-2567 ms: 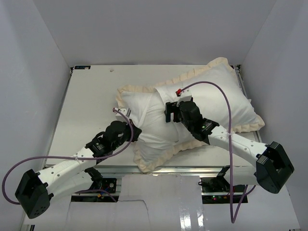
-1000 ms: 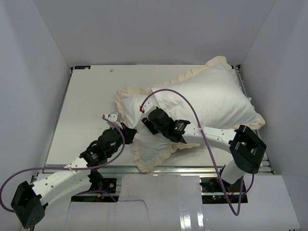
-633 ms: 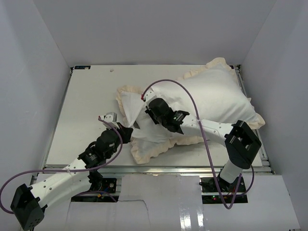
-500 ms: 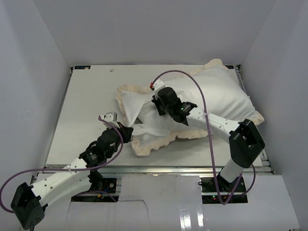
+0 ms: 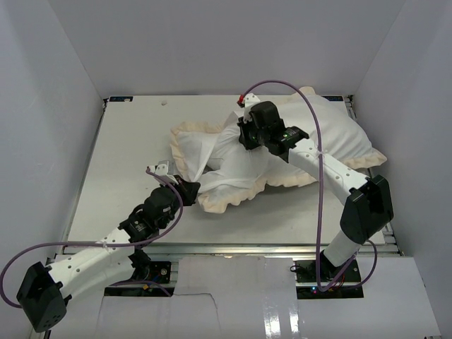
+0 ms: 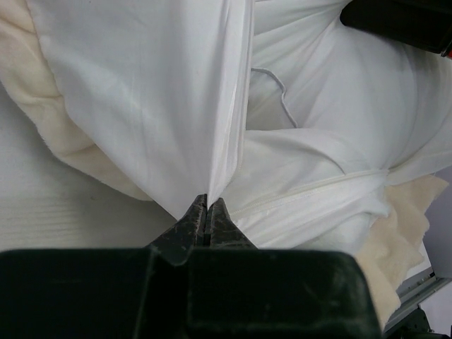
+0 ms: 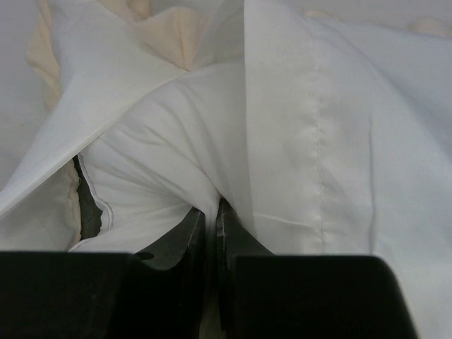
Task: Remove the pillowcase from the pillow
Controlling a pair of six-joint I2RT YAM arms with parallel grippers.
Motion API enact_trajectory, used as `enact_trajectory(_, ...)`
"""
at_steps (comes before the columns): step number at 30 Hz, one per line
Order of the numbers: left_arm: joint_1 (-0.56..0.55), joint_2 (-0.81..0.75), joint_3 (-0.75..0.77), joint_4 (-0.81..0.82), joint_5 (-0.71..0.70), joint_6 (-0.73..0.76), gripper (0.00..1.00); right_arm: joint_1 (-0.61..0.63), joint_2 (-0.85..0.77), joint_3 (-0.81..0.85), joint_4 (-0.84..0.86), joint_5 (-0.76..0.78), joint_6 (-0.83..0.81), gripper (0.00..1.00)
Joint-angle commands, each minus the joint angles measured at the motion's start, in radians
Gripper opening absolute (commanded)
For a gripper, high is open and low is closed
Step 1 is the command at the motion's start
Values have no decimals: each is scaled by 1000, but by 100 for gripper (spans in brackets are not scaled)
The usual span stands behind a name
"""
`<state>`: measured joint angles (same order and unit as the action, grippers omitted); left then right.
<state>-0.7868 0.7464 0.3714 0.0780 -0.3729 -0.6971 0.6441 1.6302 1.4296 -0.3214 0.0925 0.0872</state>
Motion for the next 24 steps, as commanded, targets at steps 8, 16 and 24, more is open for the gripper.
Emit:
enact_trajectory(8,0,83,-12,-28,89,39,0,-8,-48,-26,116,155,-81,13)
enact_trajectory(16,0,160,-23,55,209,28,0,224,-196,-215,122,52,-113,60)
enact_trajectory(24,0,136,-32,42,189,28,0,350,-259,-372,157,66,-98,62)
